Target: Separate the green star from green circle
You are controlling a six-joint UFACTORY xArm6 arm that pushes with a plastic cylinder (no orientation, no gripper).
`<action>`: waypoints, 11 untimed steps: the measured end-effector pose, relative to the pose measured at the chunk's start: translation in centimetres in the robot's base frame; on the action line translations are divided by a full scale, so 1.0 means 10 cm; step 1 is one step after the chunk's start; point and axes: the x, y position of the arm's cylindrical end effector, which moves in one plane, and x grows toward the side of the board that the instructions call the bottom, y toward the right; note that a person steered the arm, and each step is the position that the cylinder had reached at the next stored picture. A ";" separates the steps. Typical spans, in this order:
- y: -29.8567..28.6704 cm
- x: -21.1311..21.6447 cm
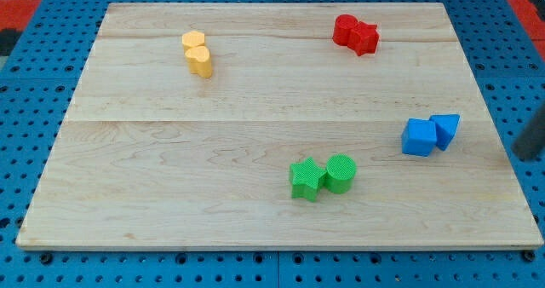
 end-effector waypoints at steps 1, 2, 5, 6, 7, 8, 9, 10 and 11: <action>-0.46 0.65; -1.27 0.72; -2.44 0.33; -2.65 0.07; -3.53 -0.22; -3.74 -0.67; -4.23 -1.26; -3.71 -1.18; -4.35 -1.28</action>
